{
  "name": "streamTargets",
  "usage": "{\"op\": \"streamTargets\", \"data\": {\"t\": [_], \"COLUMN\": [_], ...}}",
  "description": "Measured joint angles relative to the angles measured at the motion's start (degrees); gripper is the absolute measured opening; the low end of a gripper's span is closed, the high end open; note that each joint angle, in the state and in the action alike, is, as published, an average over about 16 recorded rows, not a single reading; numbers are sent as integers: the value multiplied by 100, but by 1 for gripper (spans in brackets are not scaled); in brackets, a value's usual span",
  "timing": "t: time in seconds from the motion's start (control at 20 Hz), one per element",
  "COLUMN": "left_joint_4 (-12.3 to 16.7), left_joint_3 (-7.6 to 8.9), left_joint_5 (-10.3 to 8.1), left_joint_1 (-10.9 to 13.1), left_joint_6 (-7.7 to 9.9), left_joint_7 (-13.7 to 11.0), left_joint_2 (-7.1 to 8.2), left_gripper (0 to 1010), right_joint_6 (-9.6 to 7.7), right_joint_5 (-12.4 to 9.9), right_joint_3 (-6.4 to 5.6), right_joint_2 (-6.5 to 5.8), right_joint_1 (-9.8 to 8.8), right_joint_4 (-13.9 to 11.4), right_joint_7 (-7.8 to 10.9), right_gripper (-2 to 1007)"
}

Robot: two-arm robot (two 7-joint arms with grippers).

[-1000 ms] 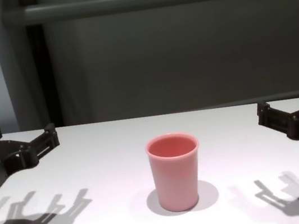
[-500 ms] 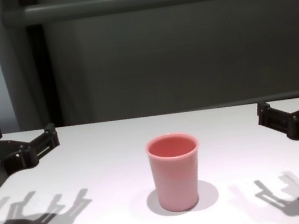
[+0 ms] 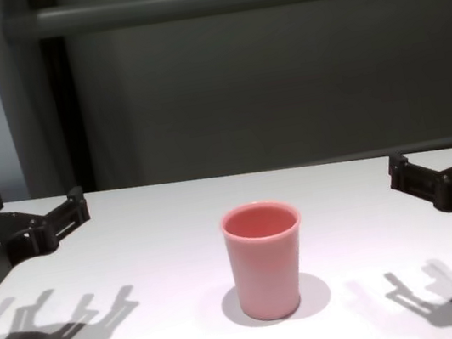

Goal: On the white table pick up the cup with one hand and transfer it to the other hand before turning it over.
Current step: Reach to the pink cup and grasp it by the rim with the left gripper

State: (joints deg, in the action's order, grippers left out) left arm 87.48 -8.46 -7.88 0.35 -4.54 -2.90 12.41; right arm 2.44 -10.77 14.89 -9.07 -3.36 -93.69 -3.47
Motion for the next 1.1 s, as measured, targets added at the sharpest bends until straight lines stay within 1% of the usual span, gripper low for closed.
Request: {"op": "streamTargets", "data": {"t": [1.1], "left_joint_4": [0], "left_joint_3": [0], "left_joint_5": [0], "left_joint_1": [0], "left_joint_6": [0], "left_joint_7": [0], "left_joint_2": [0], "left_gripper": [1001], "right_joint_6": [0], "right_joint_5": [0], "right_joint_3": [0], "right_joint_2": [0], "right_joint_1": [0], "right_joint_4": [0], "right_joint_7": [0], "right_gripper": [1003]}}
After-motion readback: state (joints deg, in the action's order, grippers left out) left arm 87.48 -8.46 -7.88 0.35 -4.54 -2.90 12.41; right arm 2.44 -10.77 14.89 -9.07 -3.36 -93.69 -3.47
